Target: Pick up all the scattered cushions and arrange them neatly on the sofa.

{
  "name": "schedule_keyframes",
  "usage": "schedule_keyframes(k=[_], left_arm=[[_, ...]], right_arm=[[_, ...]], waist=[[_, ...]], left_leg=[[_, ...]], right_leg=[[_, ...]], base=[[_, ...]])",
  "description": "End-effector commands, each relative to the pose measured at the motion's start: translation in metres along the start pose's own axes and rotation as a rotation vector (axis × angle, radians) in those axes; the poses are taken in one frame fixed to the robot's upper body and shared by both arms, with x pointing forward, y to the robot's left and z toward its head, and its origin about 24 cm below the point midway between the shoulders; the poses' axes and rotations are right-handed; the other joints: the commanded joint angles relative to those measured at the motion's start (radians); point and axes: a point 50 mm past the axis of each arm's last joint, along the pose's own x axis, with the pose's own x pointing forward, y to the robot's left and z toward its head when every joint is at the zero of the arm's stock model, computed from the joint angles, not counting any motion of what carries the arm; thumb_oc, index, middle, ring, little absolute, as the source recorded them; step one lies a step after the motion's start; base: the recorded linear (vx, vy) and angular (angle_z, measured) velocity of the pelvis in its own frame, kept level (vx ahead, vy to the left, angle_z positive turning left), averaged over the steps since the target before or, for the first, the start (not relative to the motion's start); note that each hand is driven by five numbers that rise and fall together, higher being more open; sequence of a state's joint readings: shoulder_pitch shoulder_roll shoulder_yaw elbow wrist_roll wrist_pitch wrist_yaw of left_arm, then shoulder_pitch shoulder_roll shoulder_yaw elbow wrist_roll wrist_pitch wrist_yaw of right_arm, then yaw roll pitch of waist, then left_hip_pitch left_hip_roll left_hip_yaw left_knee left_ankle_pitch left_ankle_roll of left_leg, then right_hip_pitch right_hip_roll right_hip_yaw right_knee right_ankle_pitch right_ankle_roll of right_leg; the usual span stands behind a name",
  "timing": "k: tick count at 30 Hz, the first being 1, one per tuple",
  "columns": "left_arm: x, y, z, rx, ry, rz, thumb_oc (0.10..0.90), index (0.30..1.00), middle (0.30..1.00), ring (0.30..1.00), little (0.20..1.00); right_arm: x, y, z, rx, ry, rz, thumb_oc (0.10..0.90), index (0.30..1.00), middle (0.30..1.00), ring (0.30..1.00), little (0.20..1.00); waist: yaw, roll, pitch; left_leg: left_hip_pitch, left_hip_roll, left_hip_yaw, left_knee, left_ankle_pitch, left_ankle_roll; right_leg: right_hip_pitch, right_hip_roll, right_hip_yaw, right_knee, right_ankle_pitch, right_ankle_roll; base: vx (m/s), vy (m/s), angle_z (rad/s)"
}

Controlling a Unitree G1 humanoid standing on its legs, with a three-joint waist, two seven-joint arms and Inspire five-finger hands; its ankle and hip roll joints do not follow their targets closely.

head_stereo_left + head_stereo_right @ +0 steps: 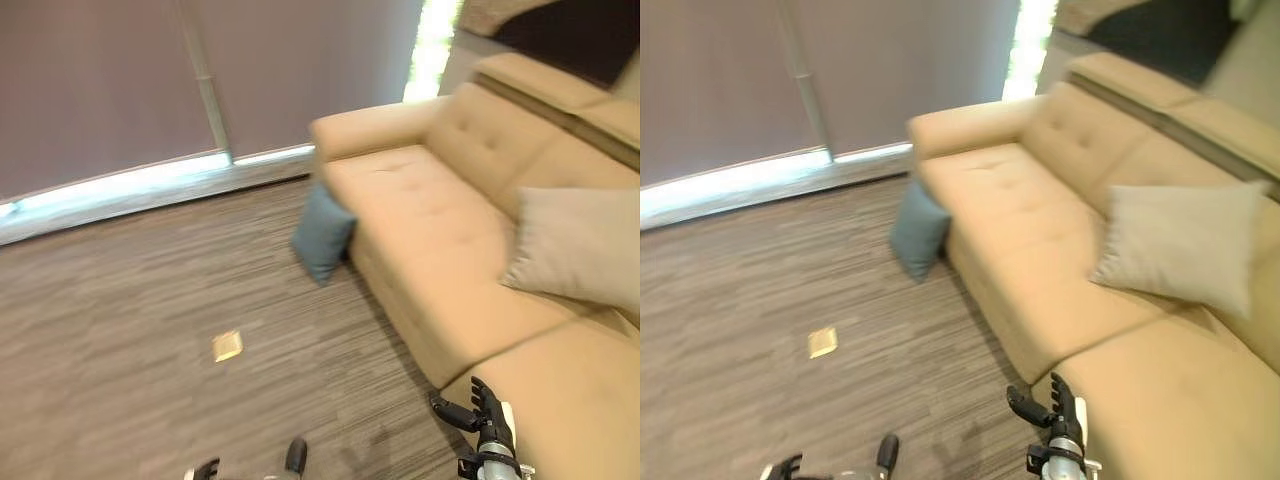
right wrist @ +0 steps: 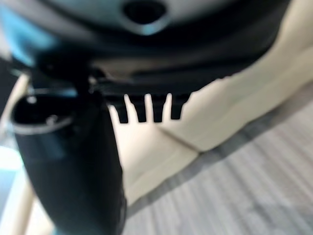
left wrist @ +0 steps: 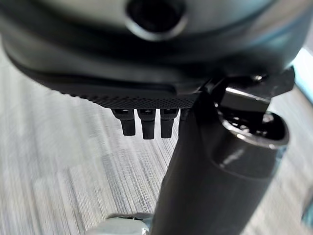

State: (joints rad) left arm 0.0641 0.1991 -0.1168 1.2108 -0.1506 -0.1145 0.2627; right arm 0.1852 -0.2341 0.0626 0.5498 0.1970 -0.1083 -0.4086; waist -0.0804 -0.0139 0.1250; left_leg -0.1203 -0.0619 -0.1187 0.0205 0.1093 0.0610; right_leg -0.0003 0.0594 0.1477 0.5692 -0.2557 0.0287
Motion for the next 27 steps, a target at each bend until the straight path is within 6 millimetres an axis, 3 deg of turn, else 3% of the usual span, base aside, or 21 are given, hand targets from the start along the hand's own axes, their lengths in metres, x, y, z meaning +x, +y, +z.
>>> schedule_keyframes(k=[1,2,5,6,8,9,10,11,15,16,17,18,19,20,21,22,24,25,26,27], left_arm=[[0.000,-0.003,0.015,0.050,-0.094,0.022,0.800,0.900,0.900,0.900,0.900],[0.000,-0.002,0.017,0.076,-0.113,0.031,0.800,0.900,0.900,0.900,0.900],[0.000,0.001,0.016,0.086,-0.119,0.038,0.800,0.900,0.900,0.900,0.900],[0.000,0.001,0.019,0.077,-0.129,0.042,0.800,0.900,0.900,0.900,0.900],[0.000,0.001,0.020,0.075,-0.134,0.044,0.800,0.900,0.900,0.900,0.900],[0.001,0.000,0.022,0.074,-0.137,0.041,0.800,0.900,0.900,0.900,0.900],[0.001,-0.001,0.026,0.074,-0.146,0.039,0.800,0.900,0.900,0.900,0.900],[0.001,-0.003,0.031,0.084,-0.165,0.027,0.800,0.900,0.900,0.900,0.900],[0.000,-0.012,0.040,0.171,-0.216,-0.013,0.800,0.900,0.900,0.900,0.900],[-0.004,-0.026,0.048,0.215,-0.268,-0.056,0.800,0.900,0.900,0.900,0.900],[-0.005,-0.029,0.052,0.211,-0.293,-0.066,0.800,0.900,0.900,0.900,0.900],[-0.005,-0.028,0.052,0.212,-0.292,-0.066,0.800,0.900,0.900,0.900,0.900],[-0.007,-0.033,0.061,0.205,-0.329,-0.076,0.800,0.900,0.900,0.900,0.900],[-0.007,-0.033,0.062,0.205,-0.330,-0.076,0.800,0.900,0.900,0.900,0.900],[-0.009,-0.037,0.065,0.202,-0.347,-0.083,0.800,0.900,0.900,0.900,0.900],[-0.010,-0.039,0.070,0.181,-0.361,-0.082,0.800,0.900,0.900,0.900,0.900],[-0.011,-0.043,0.071,0.176,-0.363,-0.079,0.800,0.900,0.900,0.900,0.900],[-0.012,-0.045,0.072,0.187,-0.372,-0.076,0.800,0.900,0.900,0.900,0.900],[-0.012,-0.045,0.072,0.187,-0.372,-0.076,0.800,0.900,0.900,0.900,0.900],[-0.011,-0.045,0.073,0.220,-0.383,-0.068,0.800,0.900,0.900,0.900,0.900]], right_arm=[[0.014,-0.008,0.054,0.021,-0.232,-0.070,0.800,0.900,0.900,0.900,0.900],[0.014,-0.008,0.058,0.004,-0.255,-0.086,0.800,0.900,0.900,0.900,0.900],[0.014,-0.013,0.055,-0.053,-0.252,-0.083,0.800,0.900,0.900,0.900,0.900],[0.015,-0.015,0.056,-0.086,-0.263,-0.080,0.800,0.900,0.900,0.900,0.900],[0.016,-0.016,0.057,-0.098,-0.266,-0.079,0.800,0.900,0.900,0.900,0.900],[0.016,-0.016,0.057,-0.112,-0.267,-0.075,0.800,0.900,0.900,0.900,0.900],[0.016,-0.016,0.059,-0.120,-0.275,-0.078,0.800,0.900,0.900,0.900,0.900],[0.016,-0.017,0.061,-0.118,-0.281,-0.085,0.800,0.900,0.900,0.900,0.900],[0.010,-0.023,0.063,-0.106,-0.307,-0.125,0.800,0.900,0.900,0.900,0.900],[0.008,-0.036,0.067,-0.101,-0.328,-0.190,0.800,0.900,0.900,0.900,0.900],[0.007,-0.042,0.073,-0.101,-0.358,-0.224,0.800,0.900,0.900,0.900,0.900],[0.007,-0.042,0.073,-0.102,-0.356,-0.224,0.800,0.900,0.900,0.900,0.900],[0.005,-0.049,0.085,-0.083,-0.408,-0.285,0.800,0.900,0.900,0.900,0.900],[0.005,-0.049,0.085,-0.083,-0.408,-0.285,0.800,0.900,0.900,0.900,0.900],[0.004,-0.053,0.090,-0.083,-0.429,-0.331,0.800,0.900,0.900,0.900,0.900],[0.002,-0.052,0.092,-0.077,-0.435,-0.339,0.800,0.900,0.900,0.900,0.900],[0.000,-0.047,0.092,-0.071,-0.443,-0.344,0.800,0.900,0.900,0.900,0.900],[0.000,-0.044,0.090,-0.090,-0.442,-0.335,0.800,0.900,0.900,0.900,0.900],[0.000,-0.044,0.090,-0.090,-0.442,-0.335,0.800,0.900,0.900,0.900,0.900],[0.002,-0.038,0.091,-0.115,-0.443,-0.321,0.800,0.900,0.900,0.900,0.900]], waist=[[0.019,0.033,0.014],[0.011,0.041,0.014],[-0.015,0.058,0.002],[-0.031,0.066,-0.004],[-0.040,0.075,-0.003],[-0.046,0.078,0.000],[-0.052,0.096,0.004],[-0.059,0.097,0.007],[-0.094,0.105,-0.002],[-0.118,0.099,-0.008],[-0.116,0.093,0.001],[-0.116,0.108,0.000],[-0.090,0.072,0.033],[-0.090,0.074,0.032],[-0.060,0.040,0.053],[-0.043,0.031,0.060],[-0.007,0.019,0.055],[0.015,0.025,0.052],[0.016,0.021,0.052],[0.043,0.018,0.048]], left_leg=[[0.055,0.062,0.069,0.037,-0.227,-0.022],[0.118,0.067,0.146,0.019,-0.275,-0.014],[0.197,0.064,0.218,-0.030,-0.316,-0.011],[0.261,0.054,0.255,-0.061,-0.347,-0.012],[0.297,0.057,0.262,-0.074,-0.370,-0.013],[0.321,0.056,0.286,-0.087,-0.370,-0.016],[0.352,0.067,0.294,-0.096,-0.393,-0.017],[0.365,0.065,0.303,-0.099,-0.395,-0.021],[0.396,0.086,0.297,-0.056,-0.434,-0.035],[0.345,0.129,0.328,0.155,-0.361,-0.079],[0.286,0.175,0.336,0.332,-0.280,-0.105],[0.287,0.191,0.324,0.345,-0.302,-0.112],[0.151,0.202,0.274,0.632,-0.205,-0.095],[0.146,0.204,0.272,0.638,-0.207,-0.095],[0.021,0.144,0.243,0.694,-0.280,-0.064],[-0.026,0.109,0.228,0.635,-0.305,-0.054],[-0.074,0.058,0.190,0.398,-0.312,-0.040],[-0.088,0.035,0.141,0.225,-0.259,-0.049],[-0.077,0.031,0.142,0.201,-0.243,-0.049],[-0.124,0.005,0.065,0.030,-0.190,-0.063]], right_leg=[[-0.106,-0.211,-0.107,-0.035,0.210,0.032],[-0.118,-0.251,-0.233,-0.118,0.171,0.025],[-0.162,-0.220,-0.320,-0.272,0.179,0.042],[-0.199,-0.205,-0.379,-0.375,0.224,0.056],[-0.210,-0.189,-0.394,-0.407,0.229,0.069],[-0.236,-0.185,-0.423,-0.436,0.262,0.069],[-0.267,-0.182,-0.456,-0.436,0.257,0.087],[-0.291,-0.196,-0.480,-0.440,0.264,0.088],[-0.270,-0.173,-0.420,-0.420,0.240,0.065],[-0.225,-0.153,-0.401,-0.430,0.238,0.020],[-0.185,-0.136,-0.389,-0.439,0.218,-0.011],[-0.180,-0.120,-0.383,-0.434,0.198,-0.006],[-0.123,-0.092,-0.348,-0.445,0.178,-0.071],[-0.124,-0.091,-0.350,-0.445,0.179,-0.072],[-0.063,-0.097,-0.298,-0.464,0.161,-0.074],[-0.036,-0.100,-0.271,-0.482,0.161,-0.065],[0.015,-0.100,-0.218,-0.524,0.156,-0.038],[0.044,-0.089,-0.191,-0.543,0.151,-0.030],[0.045,-0.093,-0.190,-0.546,0.154,-0.030],[0.095,-0.080,-0.147,-0.571,0.139,-0.023]], base=[[0.25,0.162,-1.40],[0.27,0.115,-0.88],[0.34,0.061,-0.96],[0.35,0.000,-1.12],[0.34,-0.021,-0.84],[0.43,-0.037,-0.76],[0.35,-0.066,-0.78],[0.28,-0.037,-0.55],[0.38,-0.182,-0.06],[0.30,-0.323,0.33],[0.36,-0.317,0.35],[0.31,-0.363,0.40],[0.21,-0.237,0.28],[0.34,-0.294,-0.15],[0.30,-0.046,-0.75],[0.45,-0.027,-1.03],[0.45,0.063,-1.16],[0.32,0.054,-1.11],[0.40,0.045,-1.20],[0.36,0.025,-0.85]])
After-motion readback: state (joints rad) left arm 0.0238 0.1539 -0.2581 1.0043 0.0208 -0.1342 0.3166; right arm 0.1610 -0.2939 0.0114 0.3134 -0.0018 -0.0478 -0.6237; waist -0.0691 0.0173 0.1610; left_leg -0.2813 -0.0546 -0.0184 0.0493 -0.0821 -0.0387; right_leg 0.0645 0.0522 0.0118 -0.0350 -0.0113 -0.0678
